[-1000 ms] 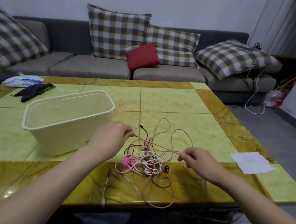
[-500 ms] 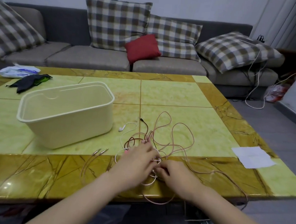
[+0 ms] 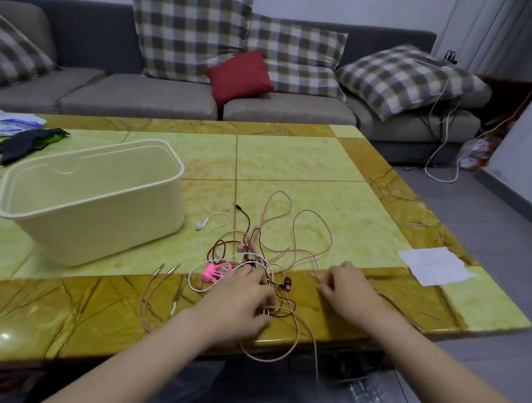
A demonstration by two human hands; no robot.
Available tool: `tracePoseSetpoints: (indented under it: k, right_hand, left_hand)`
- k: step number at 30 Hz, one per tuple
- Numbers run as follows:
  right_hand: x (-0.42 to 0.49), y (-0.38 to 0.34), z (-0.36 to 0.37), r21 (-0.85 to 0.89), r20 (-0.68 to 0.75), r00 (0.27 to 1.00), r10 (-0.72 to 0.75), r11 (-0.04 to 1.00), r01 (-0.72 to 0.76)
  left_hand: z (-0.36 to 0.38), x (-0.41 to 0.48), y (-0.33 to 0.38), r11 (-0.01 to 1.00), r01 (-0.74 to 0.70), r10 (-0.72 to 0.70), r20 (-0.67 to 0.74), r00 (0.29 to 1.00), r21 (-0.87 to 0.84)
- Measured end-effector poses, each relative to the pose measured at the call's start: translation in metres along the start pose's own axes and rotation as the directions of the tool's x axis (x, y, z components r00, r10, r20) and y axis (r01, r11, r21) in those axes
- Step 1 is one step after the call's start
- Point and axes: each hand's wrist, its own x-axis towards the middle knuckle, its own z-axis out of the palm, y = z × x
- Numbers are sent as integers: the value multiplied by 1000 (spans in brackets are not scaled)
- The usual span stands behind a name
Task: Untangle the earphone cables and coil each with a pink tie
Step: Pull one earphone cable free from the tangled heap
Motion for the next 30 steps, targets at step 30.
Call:
tracePoseSetpoints:
  k: [30]
  right_hand:
    - [5, 66, -102, 77, -249, 961, 117, 992, -101]
  left_hand:
    - [-76, 88, 13, 949, 22, -148, -382, 912, -315]
